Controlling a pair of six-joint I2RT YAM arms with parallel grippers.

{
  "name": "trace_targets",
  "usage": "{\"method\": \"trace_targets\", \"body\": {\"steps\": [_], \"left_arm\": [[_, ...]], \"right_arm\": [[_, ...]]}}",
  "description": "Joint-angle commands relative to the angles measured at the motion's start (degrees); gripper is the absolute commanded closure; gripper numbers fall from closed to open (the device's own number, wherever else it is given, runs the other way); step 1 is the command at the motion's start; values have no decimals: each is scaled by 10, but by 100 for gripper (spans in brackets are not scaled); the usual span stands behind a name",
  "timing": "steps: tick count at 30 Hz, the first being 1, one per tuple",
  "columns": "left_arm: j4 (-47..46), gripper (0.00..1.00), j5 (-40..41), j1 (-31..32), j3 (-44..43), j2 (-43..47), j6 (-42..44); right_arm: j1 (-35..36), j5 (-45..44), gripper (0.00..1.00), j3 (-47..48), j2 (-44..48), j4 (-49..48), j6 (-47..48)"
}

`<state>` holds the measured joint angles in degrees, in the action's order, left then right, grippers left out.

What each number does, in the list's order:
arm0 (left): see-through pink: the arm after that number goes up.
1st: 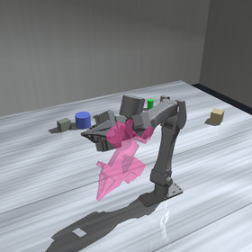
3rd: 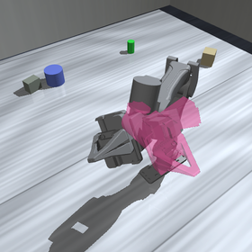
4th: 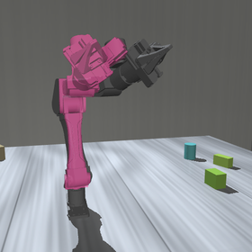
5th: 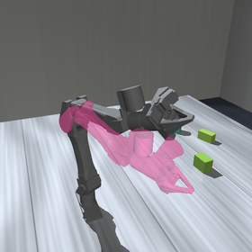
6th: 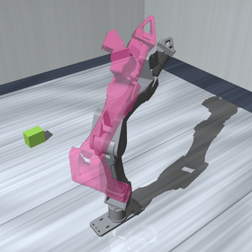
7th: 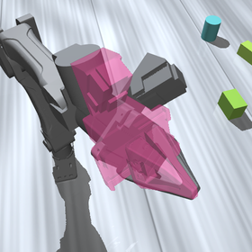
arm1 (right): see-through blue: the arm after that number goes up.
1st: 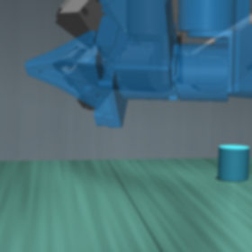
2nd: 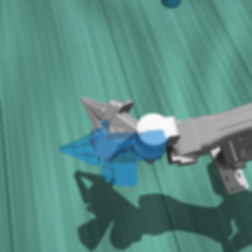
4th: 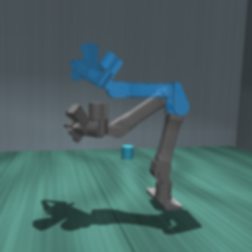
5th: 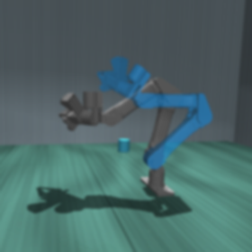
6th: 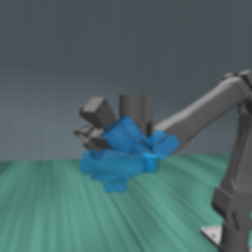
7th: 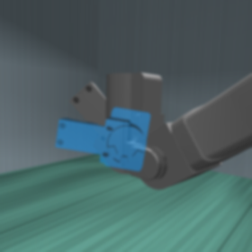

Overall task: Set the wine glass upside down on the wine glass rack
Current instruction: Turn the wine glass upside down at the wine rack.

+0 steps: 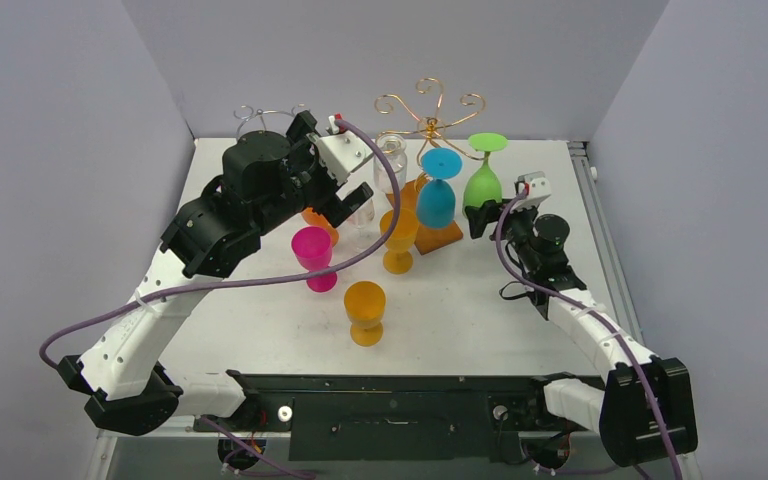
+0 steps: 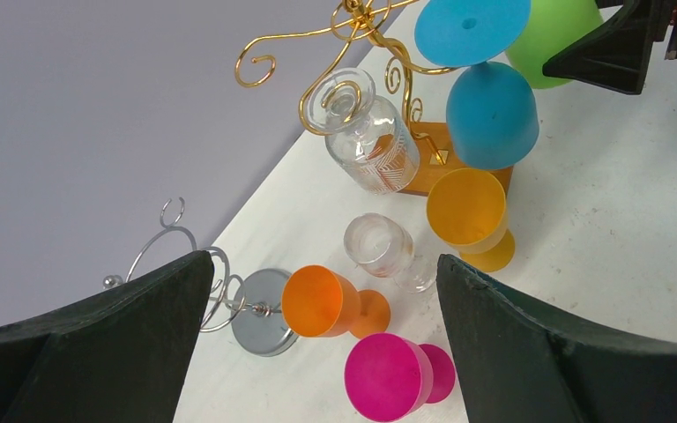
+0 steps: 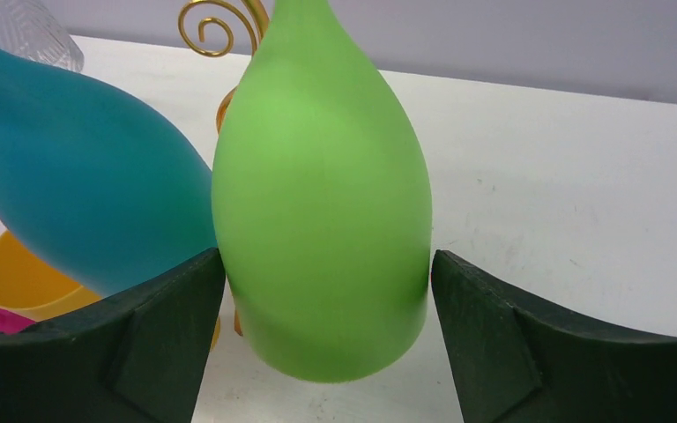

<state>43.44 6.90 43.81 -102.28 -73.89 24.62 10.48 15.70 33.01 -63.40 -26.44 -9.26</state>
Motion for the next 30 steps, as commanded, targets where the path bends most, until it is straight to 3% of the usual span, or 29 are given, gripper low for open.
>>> {"method": "trace_targets", "body": {"steps": [1,14,19,25,30], "left_arm": [[-31,4,8,-3,-16,4,-7],[-38,4,0,-11,-23,-20,-14],[-34,4,-5,-21,-32,-21,-17],[-18,4,-22,-34,-50,-23,-32],[-10,4,-32,-48,-54,-22,-42]], "right_arm": [[-4,21,18,28,-30,-15,-42],[18,7,16,21,-47,23,-49],[20,-8,16,-18,12,73,-87],[61,-51,16,-16,173,252,-95],[84,-63,22,101,242,421,-95]]}}
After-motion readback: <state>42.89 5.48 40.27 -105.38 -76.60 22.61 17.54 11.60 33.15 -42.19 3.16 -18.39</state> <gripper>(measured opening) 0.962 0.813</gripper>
